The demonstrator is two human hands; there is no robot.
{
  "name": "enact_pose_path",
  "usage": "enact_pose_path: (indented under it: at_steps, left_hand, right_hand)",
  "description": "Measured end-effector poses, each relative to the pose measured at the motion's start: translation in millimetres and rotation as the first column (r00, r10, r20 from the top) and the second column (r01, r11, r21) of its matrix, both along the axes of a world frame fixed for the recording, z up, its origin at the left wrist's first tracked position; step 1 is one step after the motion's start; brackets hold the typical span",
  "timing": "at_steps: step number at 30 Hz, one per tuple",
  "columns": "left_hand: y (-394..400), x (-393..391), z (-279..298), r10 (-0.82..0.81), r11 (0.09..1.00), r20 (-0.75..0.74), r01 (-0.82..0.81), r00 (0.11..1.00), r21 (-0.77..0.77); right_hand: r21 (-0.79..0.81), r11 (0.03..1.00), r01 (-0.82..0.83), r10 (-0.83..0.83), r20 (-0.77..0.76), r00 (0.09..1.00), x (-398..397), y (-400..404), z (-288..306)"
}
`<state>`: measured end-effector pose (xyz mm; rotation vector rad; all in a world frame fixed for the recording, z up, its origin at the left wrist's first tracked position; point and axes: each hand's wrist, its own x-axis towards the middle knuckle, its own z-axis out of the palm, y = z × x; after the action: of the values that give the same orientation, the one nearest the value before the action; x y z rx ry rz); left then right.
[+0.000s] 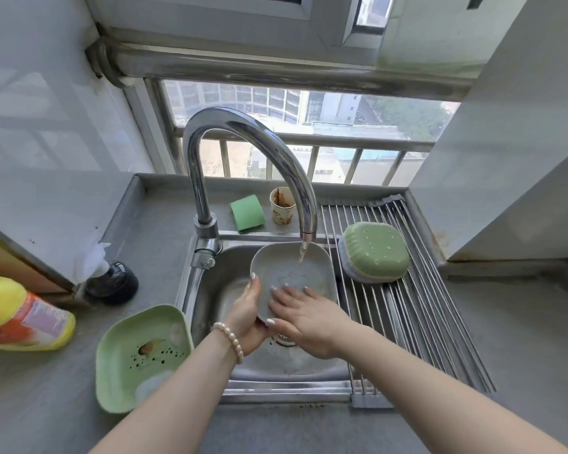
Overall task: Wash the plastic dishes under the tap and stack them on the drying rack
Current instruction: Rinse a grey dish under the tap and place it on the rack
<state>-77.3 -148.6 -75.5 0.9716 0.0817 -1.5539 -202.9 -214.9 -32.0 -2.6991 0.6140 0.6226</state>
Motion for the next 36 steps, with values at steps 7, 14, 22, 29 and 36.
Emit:
enact_pose_path:
  at_steps: [7,14,22,29,36]
  left_hand:
    - [-2,-13,6,0.026,0.998,-0.009,-0.026,1.0,-0.052]
    - [-3,7,8,0.135,0.991,0.087,-0.135,0.987,0.001]
    - [-6,18,25,0.042,0.971,0.698,-0.193,0.715,0.14]
    - [-4,37,26,-0.398,0.898,0.792,0.021,0.463,0.439]
    - [-1,34,53,-0.385,0.848,0.387,0.155,0.838,0.507]
  right_hand:
    - [0.201,0.939,0.28,-0.326,0.25,0.912,46,7,-6]
    - [0.594,0.768,0.24,-0.454,0.24,0.858,35,27,3]
    - [0.549,0.816,0.179,-0.404,0.32,0.857,10,25,-24]
    - [-0.116,0.993,-0.027,0.049,0.193,0.98,-20,-2,-44]
    - [0.159,0.969,0.192,-0.24,0.396,0.886,-24,-6,-42]
